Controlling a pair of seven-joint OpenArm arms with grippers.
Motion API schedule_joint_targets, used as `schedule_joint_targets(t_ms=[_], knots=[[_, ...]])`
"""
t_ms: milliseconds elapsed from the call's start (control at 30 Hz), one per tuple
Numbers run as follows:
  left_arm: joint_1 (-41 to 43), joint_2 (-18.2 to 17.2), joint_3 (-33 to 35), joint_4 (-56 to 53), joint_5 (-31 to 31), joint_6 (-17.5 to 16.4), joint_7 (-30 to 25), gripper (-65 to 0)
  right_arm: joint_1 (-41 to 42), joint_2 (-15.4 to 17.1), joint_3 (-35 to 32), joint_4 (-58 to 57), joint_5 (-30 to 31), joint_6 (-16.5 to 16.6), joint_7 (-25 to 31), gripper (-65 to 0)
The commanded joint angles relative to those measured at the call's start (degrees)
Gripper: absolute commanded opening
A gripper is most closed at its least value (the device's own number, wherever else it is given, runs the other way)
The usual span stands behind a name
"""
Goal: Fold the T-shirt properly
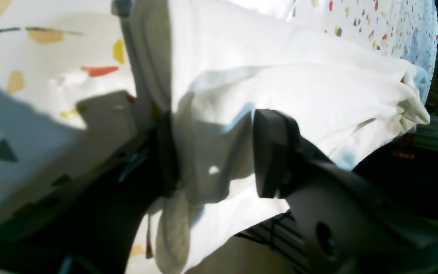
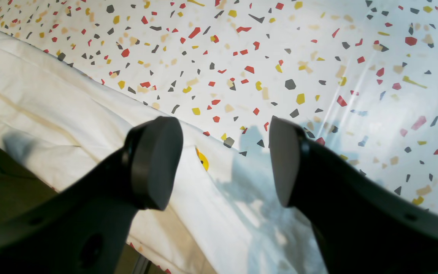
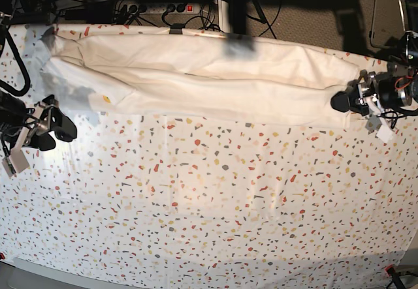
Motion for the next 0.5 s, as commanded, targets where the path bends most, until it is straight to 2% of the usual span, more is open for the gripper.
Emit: schedule_joint_targets(t_ms=[0, 133, 267, 467], knots=[[-0.8, -1.1, -0.1, 0.6, -0.8, -0.3, 1.1, -40.3, 0.9, 1.3, 0.7, 1.0, 0.9, 0.3, 1.1, -26.1], [-0.8, -1.1, -0.1, 0.6, -4.5, -0.5, 3.7, -54.6, 0.9, 1.3, 0.7, 1.0, 0.9, 0.3, 1.1, -26.1], [-0.8, -1.1, -0.1, 0.6, -4.9, -0.9, 3.6, -65.0, 0.9, 1.3, 0.7, 1.0, 0.9, 0.3, 1.1, -26.1], [-1.8, -1.1, -0.1, 0.7, -4.9, -0.9, 2.6, -65.0, 0.9, 1.2, 0.7, 1.0, 0.9, 0.3, 1.1, -26.1]])
